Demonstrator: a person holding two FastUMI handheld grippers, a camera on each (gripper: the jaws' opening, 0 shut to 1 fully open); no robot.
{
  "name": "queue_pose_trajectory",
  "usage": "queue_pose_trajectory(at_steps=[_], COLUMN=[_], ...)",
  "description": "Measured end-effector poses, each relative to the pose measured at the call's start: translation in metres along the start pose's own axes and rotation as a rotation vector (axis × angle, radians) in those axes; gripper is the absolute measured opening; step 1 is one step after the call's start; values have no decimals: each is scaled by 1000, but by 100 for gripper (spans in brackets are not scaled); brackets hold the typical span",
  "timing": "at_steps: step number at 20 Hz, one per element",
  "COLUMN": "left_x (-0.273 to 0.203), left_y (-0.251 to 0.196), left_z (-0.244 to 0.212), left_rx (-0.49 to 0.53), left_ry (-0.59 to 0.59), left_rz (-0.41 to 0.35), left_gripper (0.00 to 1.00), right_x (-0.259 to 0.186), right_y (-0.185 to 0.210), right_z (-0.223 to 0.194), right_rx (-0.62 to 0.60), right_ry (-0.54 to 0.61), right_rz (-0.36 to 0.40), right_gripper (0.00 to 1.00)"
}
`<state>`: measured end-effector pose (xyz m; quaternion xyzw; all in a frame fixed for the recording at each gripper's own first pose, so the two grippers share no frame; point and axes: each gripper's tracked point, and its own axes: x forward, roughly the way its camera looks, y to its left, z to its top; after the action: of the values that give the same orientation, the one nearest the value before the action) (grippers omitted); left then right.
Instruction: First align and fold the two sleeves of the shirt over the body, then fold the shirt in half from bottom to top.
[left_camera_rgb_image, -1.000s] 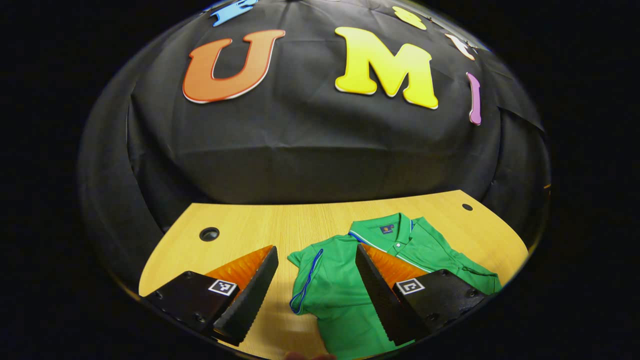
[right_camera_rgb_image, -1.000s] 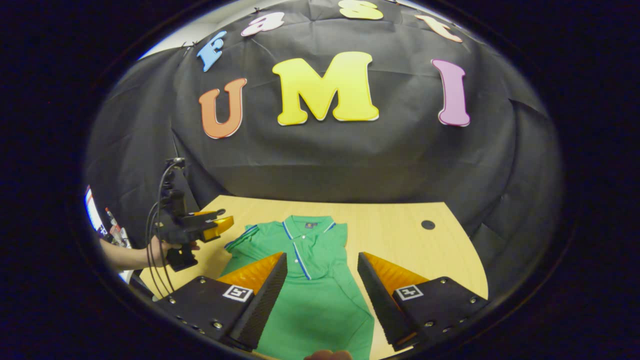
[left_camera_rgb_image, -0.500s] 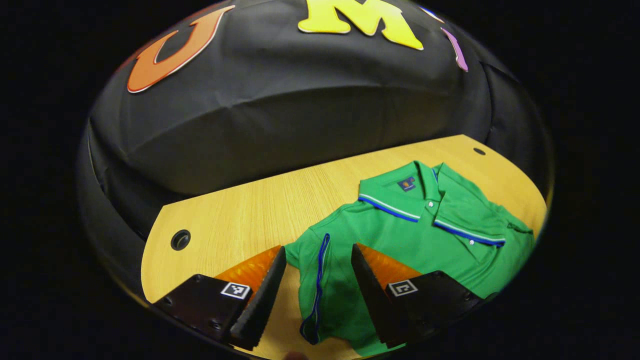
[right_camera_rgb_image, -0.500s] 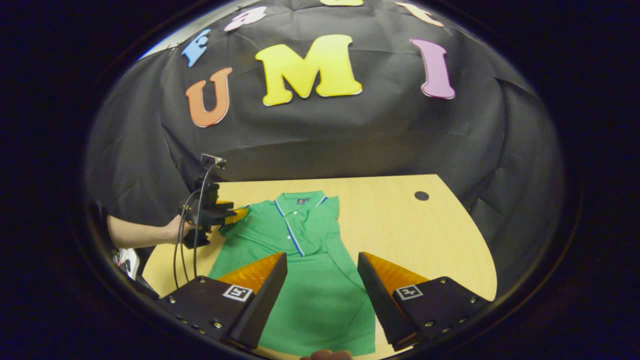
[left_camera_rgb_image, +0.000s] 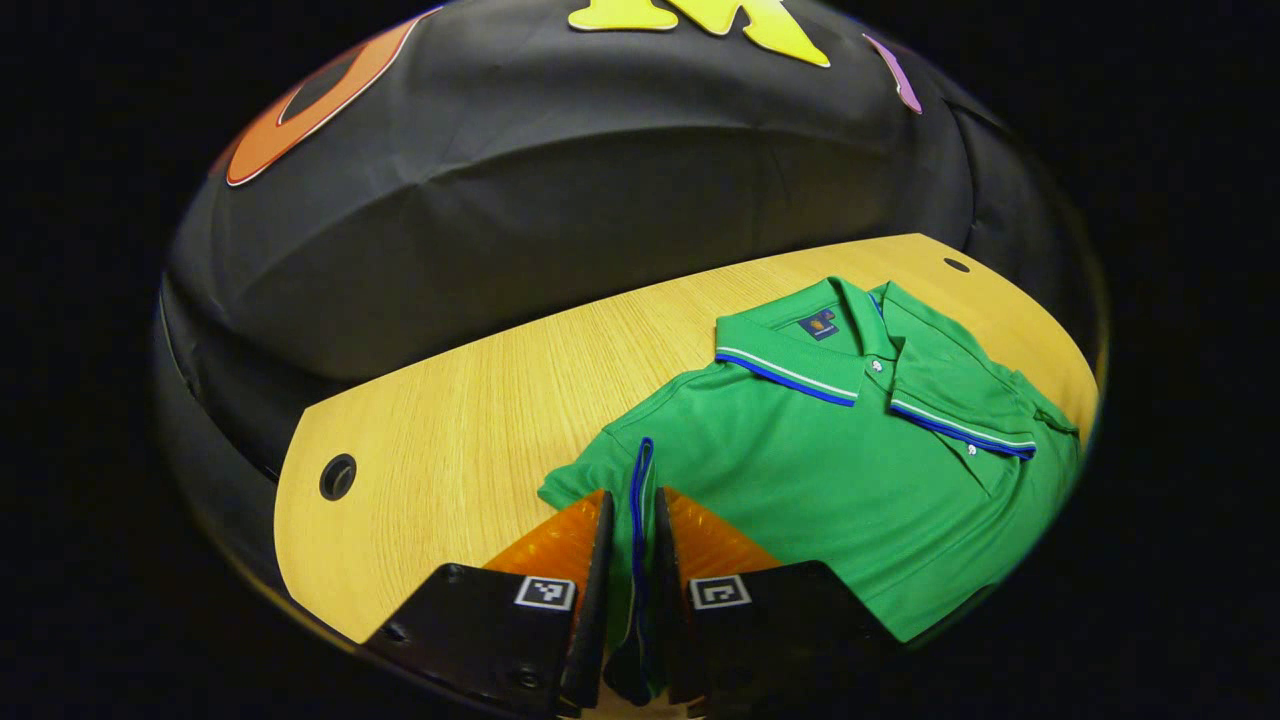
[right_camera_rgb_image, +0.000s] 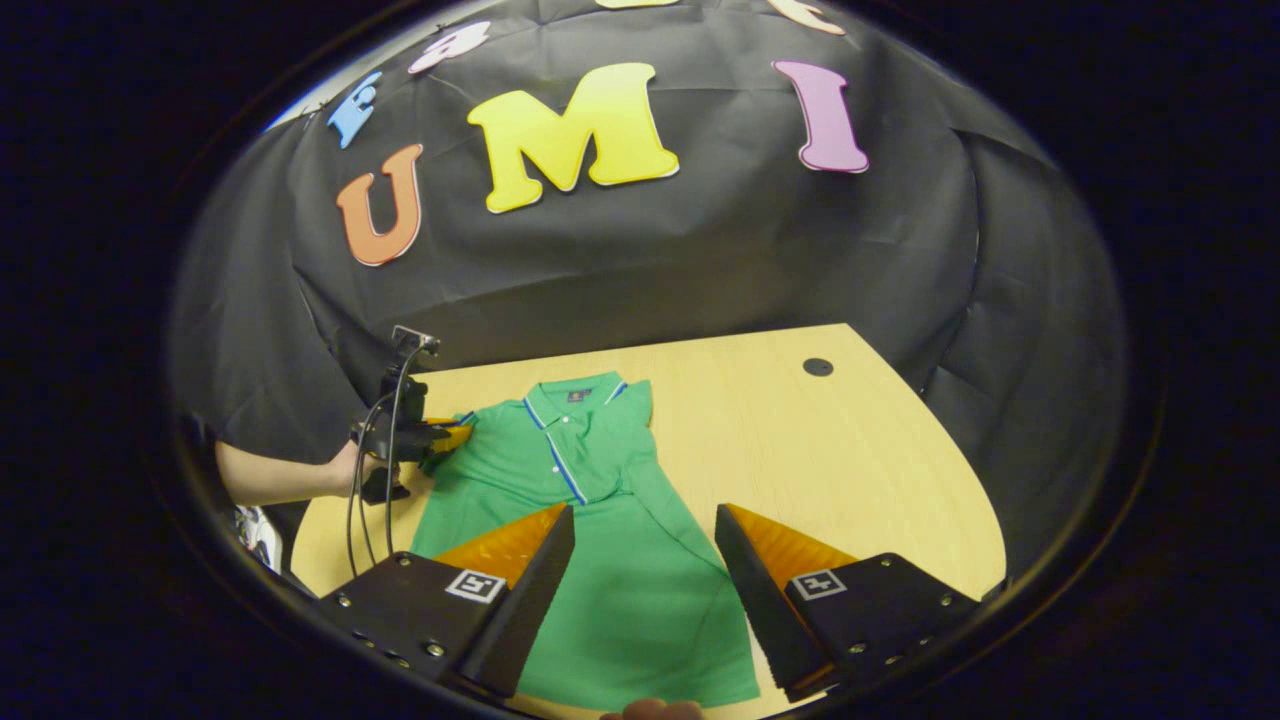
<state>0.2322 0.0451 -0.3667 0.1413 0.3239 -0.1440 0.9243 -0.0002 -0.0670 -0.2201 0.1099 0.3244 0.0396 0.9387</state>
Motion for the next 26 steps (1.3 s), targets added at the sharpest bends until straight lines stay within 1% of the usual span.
queue_pose_trajectory(at_steps=[1,2,4,8,13,16,18,20,23,25,26], left_x=[-1,-2,-8,-25,-57,-75,-85,-91,-97,-103,-102], left_y=[0,-1,0,6,-12,-38,-62,-85,-120,-152,-163], left_z=[1,2,7,30,67,88,98,106,103,96,91], left_rx=[-6,-10,-10,5,7,5,-11,-5,-7,-33,-40], left_ry=[-5,-5,-16,-62,-116,-145,-159,-176,-180,-172,-164], left_rz=[1,2,5,28,8,-21,-47,-62,-90,-163,-180], left_gripper=[23,13,8,7,7,7,7,7,7,8,12], right_x=[1,2,1,2,3,-4,-11,-14,-20,-25,-25], right_y=[0,0,-1,-1,-3,-6,-11,-16,-29,-33,-34], right_z=[-2,-4,-5,-6,-8,-7,-5,-1,3,5,6], right_rx=[7,11,16,41,89,102,103,107,92,75,65], right_ry=[2,5,6,-5,-21,-38,-55,-71,-88,-101,-101], right_rz=[1,1,2,4,13,21,18,11,-18,-24,-27], right_gripper=[88,88,88,88,88,88,88,88,88,88,87])
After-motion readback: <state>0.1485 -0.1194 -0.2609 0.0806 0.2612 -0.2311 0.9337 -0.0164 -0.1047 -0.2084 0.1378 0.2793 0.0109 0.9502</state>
